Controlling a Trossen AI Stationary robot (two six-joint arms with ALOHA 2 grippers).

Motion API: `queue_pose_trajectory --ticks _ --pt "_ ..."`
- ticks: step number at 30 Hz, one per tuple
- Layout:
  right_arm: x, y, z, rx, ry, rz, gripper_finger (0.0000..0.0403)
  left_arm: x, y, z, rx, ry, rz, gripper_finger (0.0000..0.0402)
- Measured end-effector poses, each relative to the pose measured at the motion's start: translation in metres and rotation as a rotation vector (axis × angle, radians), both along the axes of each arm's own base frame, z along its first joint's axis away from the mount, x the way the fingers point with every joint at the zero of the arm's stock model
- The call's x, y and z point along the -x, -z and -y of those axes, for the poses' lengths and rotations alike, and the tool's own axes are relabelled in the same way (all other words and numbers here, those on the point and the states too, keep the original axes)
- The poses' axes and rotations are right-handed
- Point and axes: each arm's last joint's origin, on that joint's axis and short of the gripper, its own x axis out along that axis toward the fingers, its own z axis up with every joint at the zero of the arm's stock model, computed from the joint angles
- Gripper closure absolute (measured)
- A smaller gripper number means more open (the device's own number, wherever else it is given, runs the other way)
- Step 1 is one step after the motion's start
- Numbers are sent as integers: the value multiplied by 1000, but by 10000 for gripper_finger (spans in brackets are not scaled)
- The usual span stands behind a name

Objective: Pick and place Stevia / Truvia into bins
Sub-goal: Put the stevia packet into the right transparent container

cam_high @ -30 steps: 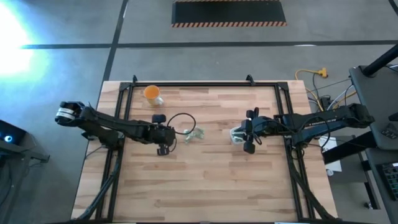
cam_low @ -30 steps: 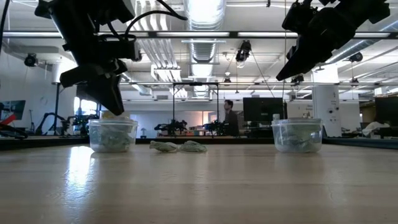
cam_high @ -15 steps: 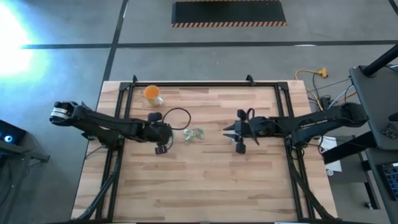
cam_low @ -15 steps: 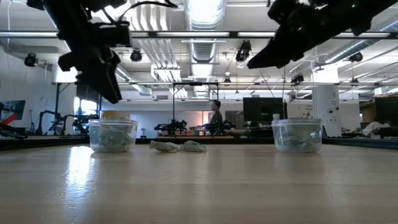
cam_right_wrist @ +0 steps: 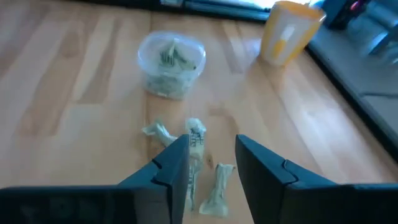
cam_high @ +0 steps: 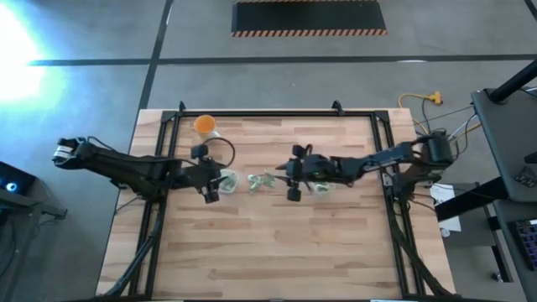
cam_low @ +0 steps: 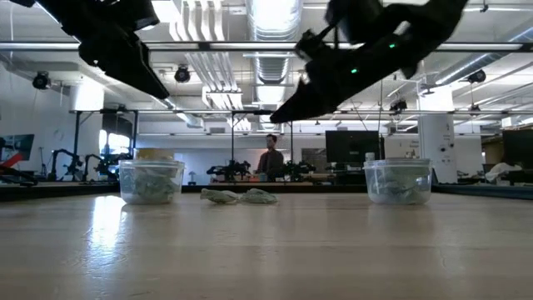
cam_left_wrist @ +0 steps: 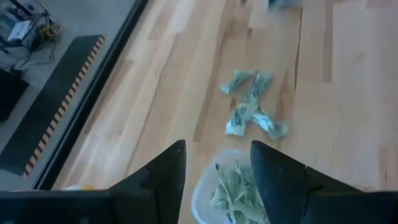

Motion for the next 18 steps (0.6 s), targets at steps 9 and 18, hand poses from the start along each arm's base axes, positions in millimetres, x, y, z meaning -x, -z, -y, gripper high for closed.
queue_pose_trajectory --ticks 9,18 --pt "-53 14 33 -68 44 -205 281 13 2 0 24 8 68 237" --pt "-72 39 39 -85 53 -364 296 16 7 0 16 12 45 237"
